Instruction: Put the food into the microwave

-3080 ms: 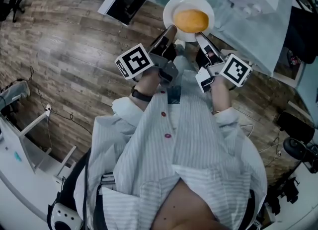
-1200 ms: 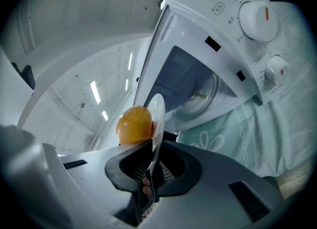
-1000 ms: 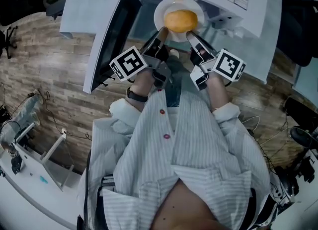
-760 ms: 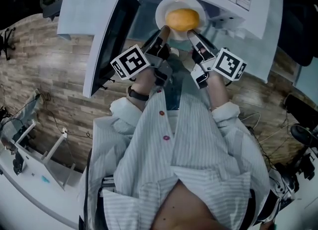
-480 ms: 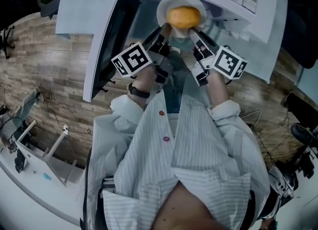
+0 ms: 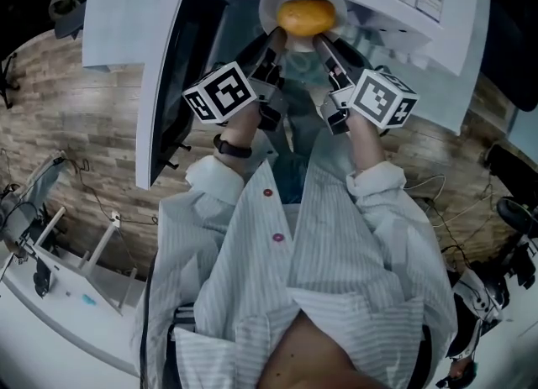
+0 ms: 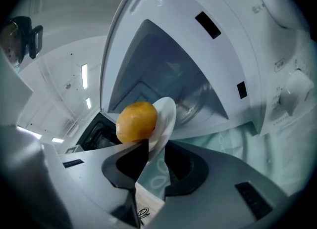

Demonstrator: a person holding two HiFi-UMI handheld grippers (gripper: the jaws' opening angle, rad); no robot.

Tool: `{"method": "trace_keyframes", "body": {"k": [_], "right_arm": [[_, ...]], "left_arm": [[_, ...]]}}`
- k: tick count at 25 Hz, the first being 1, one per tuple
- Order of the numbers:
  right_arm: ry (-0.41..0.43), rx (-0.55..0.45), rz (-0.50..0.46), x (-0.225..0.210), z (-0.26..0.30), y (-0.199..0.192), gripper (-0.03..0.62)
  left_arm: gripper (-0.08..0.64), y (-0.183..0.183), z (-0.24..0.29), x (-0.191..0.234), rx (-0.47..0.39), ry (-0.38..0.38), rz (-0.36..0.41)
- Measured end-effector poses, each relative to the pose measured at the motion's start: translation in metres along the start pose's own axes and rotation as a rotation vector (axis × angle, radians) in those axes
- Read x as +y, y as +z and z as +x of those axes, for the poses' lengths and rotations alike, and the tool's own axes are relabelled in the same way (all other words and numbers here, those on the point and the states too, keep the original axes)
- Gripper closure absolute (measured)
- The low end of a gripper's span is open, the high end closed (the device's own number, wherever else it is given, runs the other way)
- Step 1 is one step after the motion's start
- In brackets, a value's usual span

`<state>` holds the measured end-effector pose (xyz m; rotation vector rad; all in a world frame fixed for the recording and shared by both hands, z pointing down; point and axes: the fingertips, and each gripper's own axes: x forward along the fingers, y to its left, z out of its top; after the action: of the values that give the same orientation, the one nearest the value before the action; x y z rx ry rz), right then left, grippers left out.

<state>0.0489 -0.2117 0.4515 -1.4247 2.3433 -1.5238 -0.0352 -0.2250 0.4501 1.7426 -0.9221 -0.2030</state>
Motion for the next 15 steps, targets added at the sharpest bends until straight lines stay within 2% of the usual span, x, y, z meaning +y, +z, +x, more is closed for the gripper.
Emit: {"method": "trace_keyframes", "body": {"k": [7,12,15], "right_arm": [[-0.036,-0.026,-0.051,-0.01,0.014,0.006,0.474],[-0.071,-0.062,-0.105,-0.017,0.022,0.009,0.447],[-0.094,-0.081,-0.122,-0.025,0.03,0.011,0.436]], "left_arm": [[0.494,0.007,0.014,0.01,0.04,0.048,0.138],[0.486,0.01,0.027,0.012,0.053,0.049,0.209],[0.482,0.014,0.035,0.02,0.063,0.075,0.247]]}}
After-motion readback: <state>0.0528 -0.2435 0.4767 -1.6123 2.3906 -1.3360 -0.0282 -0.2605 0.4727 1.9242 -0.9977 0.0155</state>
